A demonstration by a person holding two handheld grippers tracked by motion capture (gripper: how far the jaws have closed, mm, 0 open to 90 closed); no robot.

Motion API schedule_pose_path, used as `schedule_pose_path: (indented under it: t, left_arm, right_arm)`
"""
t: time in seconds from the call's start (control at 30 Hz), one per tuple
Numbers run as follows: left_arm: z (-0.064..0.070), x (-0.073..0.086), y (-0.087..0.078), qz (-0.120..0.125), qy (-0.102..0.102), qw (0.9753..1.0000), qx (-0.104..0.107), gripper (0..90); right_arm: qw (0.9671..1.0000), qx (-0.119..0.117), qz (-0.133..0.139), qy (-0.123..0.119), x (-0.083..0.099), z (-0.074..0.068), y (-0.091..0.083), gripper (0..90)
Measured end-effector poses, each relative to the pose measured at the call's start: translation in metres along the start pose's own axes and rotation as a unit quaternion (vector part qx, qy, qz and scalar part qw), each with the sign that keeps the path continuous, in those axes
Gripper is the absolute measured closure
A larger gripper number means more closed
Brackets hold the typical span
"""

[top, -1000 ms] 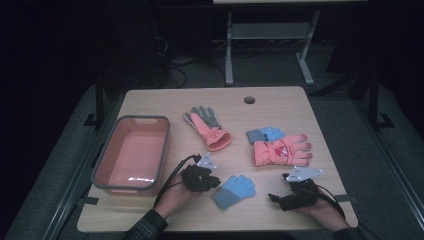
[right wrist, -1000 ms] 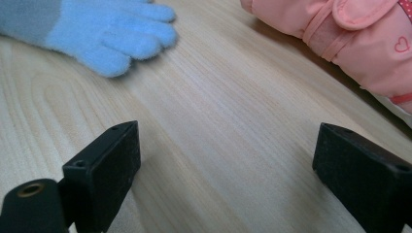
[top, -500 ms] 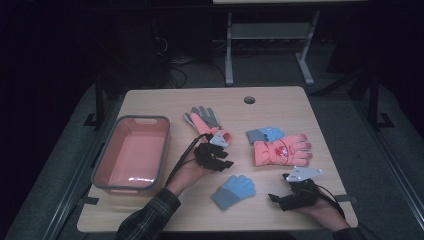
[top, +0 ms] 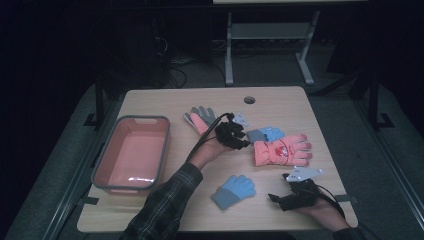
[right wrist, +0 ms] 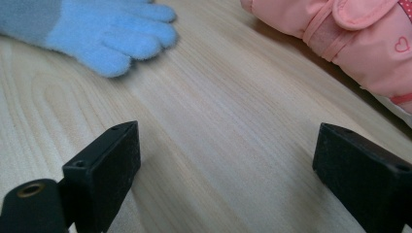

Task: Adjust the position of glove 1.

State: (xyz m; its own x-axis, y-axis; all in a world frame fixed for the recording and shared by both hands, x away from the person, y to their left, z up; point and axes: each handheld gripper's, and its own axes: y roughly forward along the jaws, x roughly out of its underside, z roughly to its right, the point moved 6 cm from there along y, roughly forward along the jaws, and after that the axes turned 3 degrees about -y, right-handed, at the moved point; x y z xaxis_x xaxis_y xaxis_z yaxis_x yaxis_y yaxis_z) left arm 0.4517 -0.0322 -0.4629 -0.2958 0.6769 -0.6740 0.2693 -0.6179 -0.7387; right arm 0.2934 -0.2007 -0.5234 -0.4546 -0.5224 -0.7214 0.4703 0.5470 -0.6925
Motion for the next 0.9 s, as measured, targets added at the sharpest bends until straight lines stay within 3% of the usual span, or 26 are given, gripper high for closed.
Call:
schedule_pose_path:
  t: [0.33, 0.73, 0.9]
  left_arm:
    - [-0.024, -0.021, 0.042, -0.013, -0.001, 0.9999, -0.012, 59.8]
    - [-0.022, -0.032, 0.074, -0.044, 0.003, 0.9990, -0.013, 59.5]
    - [-0.023, -0.030, 0.080, -0.048, -0.005, 0.9987, -0.017, 68.7]
  right_arm:
    - [1.0000, 0.000, -0.002, 0.001, 0.000, 0.000, 0.000, 9.2]
    - [1.0000, 0.000, -0.002, 0.000, 0.000, 0.000, 0.000, 9.2]
    - [1.0000, -0.001, -0.002, 0.000, 0.000, 0.000, 0.000, 9.2]
